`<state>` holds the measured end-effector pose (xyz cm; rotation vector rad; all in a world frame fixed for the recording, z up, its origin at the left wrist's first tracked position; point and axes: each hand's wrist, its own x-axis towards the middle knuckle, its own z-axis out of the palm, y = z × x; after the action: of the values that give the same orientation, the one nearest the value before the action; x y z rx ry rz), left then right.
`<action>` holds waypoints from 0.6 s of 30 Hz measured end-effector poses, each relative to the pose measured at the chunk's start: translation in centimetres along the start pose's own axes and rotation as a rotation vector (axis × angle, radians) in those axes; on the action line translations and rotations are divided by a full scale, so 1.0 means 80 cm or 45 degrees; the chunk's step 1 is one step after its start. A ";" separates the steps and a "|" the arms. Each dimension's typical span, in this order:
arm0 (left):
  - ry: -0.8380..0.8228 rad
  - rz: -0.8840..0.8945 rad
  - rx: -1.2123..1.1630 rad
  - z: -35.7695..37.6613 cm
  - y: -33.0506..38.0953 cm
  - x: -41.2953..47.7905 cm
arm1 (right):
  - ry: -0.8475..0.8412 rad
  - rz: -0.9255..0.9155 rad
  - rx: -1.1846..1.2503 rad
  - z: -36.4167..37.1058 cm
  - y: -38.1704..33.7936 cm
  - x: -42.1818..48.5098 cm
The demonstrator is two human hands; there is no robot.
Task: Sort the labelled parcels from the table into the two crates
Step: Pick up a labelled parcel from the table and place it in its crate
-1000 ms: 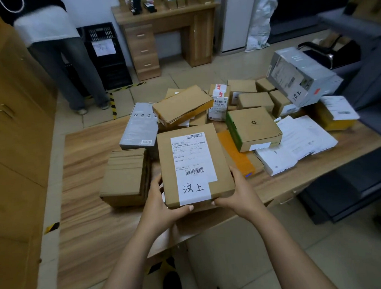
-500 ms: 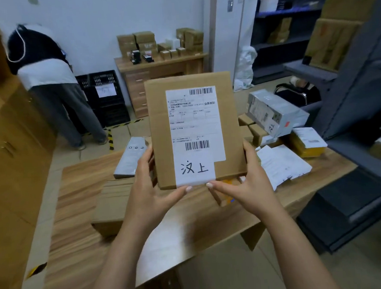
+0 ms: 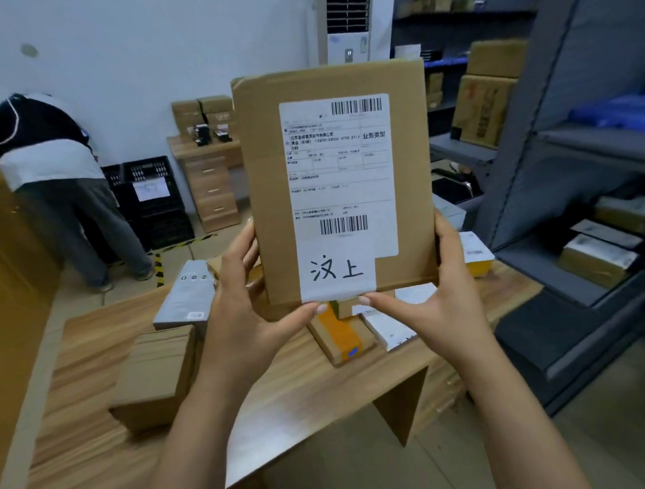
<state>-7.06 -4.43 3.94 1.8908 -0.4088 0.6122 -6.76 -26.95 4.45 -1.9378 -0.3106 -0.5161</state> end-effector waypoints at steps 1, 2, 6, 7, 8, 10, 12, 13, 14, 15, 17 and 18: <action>-0.006 0.009 -0.012 0.006 0.003 0.001 | 0.006 0.005 -0.005 -0.007 0.000 -0.002; -0.013 0.018 -0.025 0.012 0.006 0.001 | 0.011 0.007 -0.012 -0.013 0.001 -0.004; -0.048 0.047 -0.082 0.034 0.016 0.000 | 0.038 -0.012 -0.036 -0.038 0.006 -0.012; -0.057 0.047 -0.095 0.039 0.019 -0.001 | 0.045 -0.014 -0.037 -0.043 0.008 -0.014; -0.064 0.045 -0.106 0.044 0.021 -0.002 | 0.050 -0.008 -0.032 -0.048 0.010 -0.016; -0.071 0.046 -0.115 0.053 0.025 -0.003 | 0.059 0.018 -0.027 -0.058 0.011 -0.020; -0.073 0.047 -0.115 0.060 0.028 -0.005 | 0.075 0.035 -0.031 -0.066 0.012 -0.024; -0.075 0.046 -0.117 0.064 0.030 -0.006 | 0.083 0.040 -0.036 -0.070 0.013 -0.026; -0.078 0.045 -0.118 0.067 0.031 -0.006 | 0.089 0.041 -0.041 -0.074 0.014 -0.027; -0.080 0.042 -0.117 0.071 0.033 -0.007 | 0.094 0.037 -0.047 -0.077 0.015 -0.029; -0.078 0.041 -0.115 0.077 0.035 -0.008 | 0.098 0.035 -0.067 -0.083 0.017 -0.031; -0.079 0.042 -0.118 0.079 0.035 -0.009 | 0.101 0.039 -0.072 -0.085 0.018 -0.033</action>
<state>-7.73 -11.39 3.66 1.8214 -0.5009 0.5479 -9.88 -33.72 4.42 -1.9680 -0.2179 -0.5854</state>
